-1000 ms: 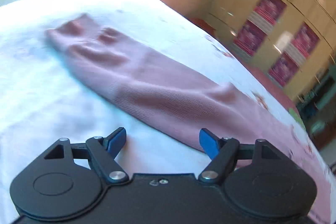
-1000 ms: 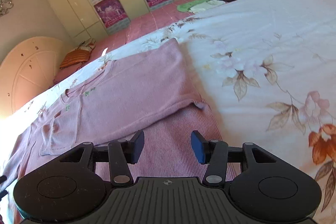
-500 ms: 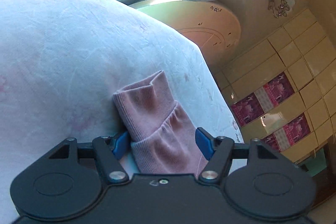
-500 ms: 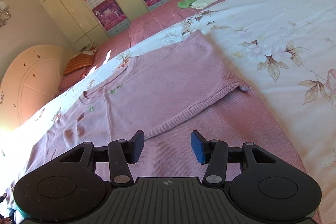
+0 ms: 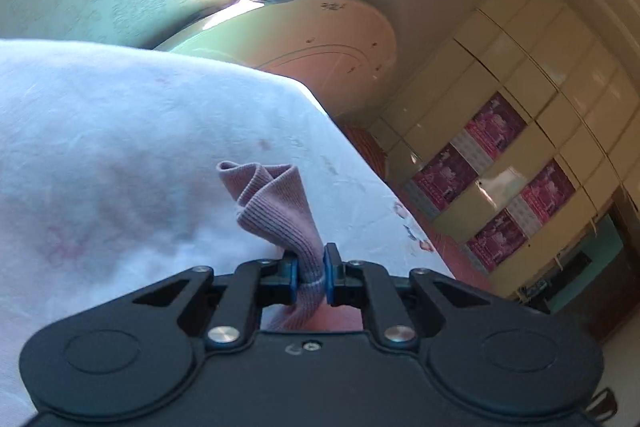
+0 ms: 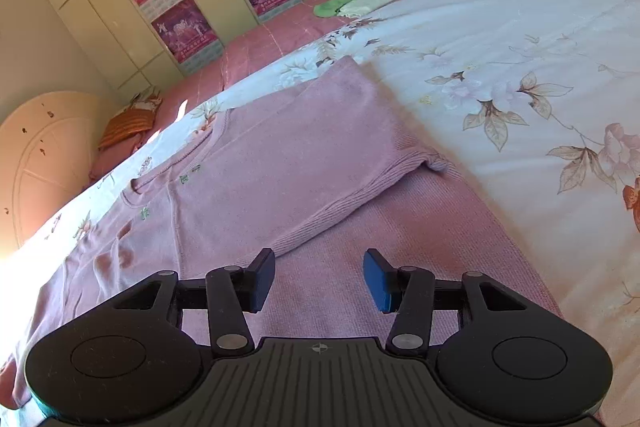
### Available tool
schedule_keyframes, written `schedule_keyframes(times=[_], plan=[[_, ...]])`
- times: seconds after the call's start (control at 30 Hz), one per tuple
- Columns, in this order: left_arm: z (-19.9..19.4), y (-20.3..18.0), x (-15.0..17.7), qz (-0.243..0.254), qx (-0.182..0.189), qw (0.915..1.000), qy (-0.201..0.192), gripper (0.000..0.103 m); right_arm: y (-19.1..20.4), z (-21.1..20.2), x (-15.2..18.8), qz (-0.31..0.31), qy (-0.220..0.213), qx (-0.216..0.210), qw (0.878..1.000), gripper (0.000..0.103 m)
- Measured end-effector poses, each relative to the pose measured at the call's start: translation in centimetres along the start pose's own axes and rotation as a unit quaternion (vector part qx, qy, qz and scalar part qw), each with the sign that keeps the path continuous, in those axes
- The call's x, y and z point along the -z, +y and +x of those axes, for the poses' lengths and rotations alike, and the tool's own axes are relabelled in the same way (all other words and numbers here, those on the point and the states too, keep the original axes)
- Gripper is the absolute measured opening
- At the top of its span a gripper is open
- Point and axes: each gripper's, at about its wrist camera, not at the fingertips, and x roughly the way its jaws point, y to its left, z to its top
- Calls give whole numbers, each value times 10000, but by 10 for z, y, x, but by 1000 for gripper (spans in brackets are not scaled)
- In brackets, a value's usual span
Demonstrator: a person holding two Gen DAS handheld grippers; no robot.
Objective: Fold small clothes
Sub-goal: 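Carry the held sleeve across the body toward the right gripper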
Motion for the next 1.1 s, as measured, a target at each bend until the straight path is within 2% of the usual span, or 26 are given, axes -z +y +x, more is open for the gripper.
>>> schedule_keyframes(times=[0.07,0.13,0.23,0.37,0.53,0.67,0.7,0.77,0.83,0.87,0.93,1.0,1.1], plan=[[-8,-60,21,931,375,9950,-4,11,-4,0,-2,-34,-20,-25,10000,49],[-7,-112,48,1431,762,9865,213,11,-6,-1,-4,-52,-78,-56,9999,49],[2,-177,95,1746,1262,9743,652,11,-9,0,-11,-33,-120,-180,9998,49],[19,-243,159,1865,1635,9619,1150,11,-16,1,-21,67,-122,-379,9992,49],[40,-298,227,2219,1769,9443,1668,11,-32,-1,-26,197,-55,-530,9984,49],[55,-325,267,2689,1805,9279,1847,11,-40,0,-30,297,43,-739,9968,49],[60,-330,277,2818,1839,9214,1943,15,-41,0,-30,324,56,-812,9962,49],[64,-338,295,3133,1794,9076,2143,31,-38,3,-32,336,113,-1001,9943,49],[48,-340,302,3456,1781,9006,1944,59,-30,10,-34,274,229,-1076,9936,49],[38,-338,299,3532,1798,9010,1763,66,-25,14,-34,217,283,-1118,9931,50],[16,-323,283,3576,1783,9058,1406,69,-13,20,-35,111,234,-1267,9916,75],[-1,-294,260,3517,1585,9146,1213,68,1,28,-35,18,265,-1562,9874,76],[-18,-243,229,3441,933,9289,1003,58,22,45,-33,-34,424,-1899,9809,75]])
